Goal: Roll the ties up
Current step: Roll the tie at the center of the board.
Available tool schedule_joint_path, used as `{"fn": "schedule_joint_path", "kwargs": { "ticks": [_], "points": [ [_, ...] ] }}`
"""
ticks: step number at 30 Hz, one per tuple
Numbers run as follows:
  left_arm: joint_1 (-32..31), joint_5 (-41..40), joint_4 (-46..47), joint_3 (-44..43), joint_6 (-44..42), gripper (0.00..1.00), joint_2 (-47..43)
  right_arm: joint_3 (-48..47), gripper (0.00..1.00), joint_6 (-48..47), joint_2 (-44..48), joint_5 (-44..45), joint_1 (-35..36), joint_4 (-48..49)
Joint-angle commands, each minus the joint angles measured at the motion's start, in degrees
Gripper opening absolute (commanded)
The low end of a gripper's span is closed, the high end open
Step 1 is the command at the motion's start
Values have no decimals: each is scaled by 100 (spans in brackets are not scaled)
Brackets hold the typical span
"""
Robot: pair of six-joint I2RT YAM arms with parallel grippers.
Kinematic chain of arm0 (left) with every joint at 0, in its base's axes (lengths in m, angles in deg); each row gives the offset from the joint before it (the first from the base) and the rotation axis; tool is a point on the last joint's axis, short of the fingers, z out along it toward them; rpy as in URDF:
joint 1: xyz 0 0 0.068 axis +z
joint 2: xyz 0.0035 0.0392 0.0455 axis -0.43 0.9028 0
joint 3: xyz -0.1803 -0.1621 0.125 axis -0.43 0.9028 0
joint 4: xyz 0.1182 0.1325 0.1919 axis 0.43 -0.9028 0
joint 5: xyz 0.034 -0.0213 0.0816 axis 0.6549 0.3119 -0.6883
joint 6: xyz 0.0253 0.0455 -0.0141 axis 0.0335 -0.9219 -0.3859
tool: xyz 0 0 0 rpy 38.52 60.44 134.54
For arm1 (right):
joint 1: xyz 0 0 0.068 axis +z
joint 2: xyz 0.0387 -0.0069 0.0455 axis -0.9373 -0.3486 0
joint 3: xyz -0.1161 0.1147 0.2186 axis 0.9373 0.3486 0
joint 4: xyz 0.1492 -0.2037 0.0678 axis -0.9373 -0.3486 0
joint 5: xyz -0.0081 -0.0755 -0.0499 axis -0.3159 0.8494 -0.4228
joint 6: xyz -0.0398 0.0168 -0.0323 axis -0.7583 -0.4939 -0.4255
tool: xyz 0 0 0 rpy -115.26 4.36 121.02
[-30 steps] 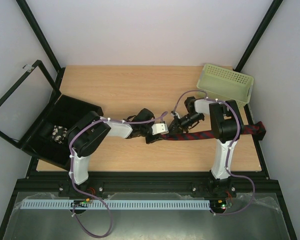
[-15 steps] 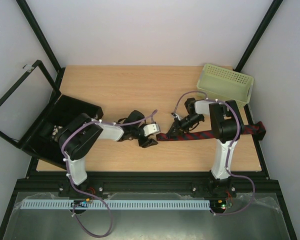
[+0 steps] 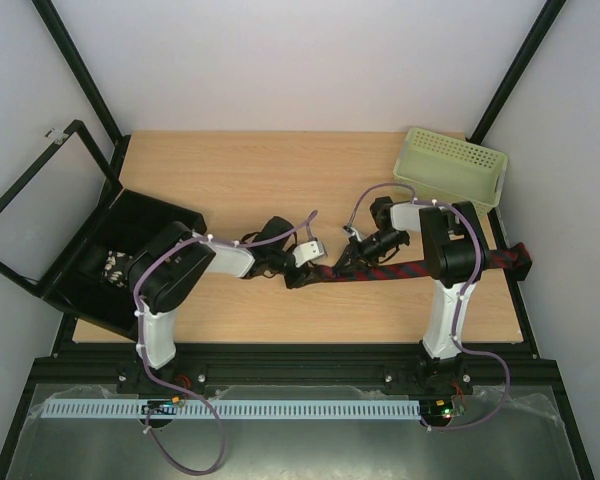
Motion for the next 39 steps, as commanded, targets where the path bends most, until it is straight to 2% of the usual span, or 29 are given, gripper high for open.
{"fn": "schedule_joint_path", "kwargs": {
  "ticks": [1,6,13,20,25,28,31,33,39],
  "points": [
    [-179,184,-31,-165,97,36,-227,243,2,42,-197,888,53,298],
    [-361,-201,63,-578,327,38,165,268,1,102,-168,827,53,331],
    [-482,-399,76,-825,207,40,664,329,2,132,-166,799,48,343],
    [-518,-836,-468,-670,-160,32,857,212,2,97,-45,746,48,160],
    [-475,-1091,-862,-192,-538,28,527,-145,10,-168,119,684,-145,-427],
    [-472,-1197,-1058,-122,-624,28,481,-408,21,-318,231,369,-306,-845],
    [-473,-1269,-1187,-259,-548,29,569,-542,36,-279,379,-215,-303,-1112],
    [-473,-1299,-1268,-363,-466,29,656,-531,42,-121,435,-531,-260,-1114],
    [-473,-1332,-1276,-415,-388,31,664,-336,42,86,377,-634,75,-899]
  ]
}}
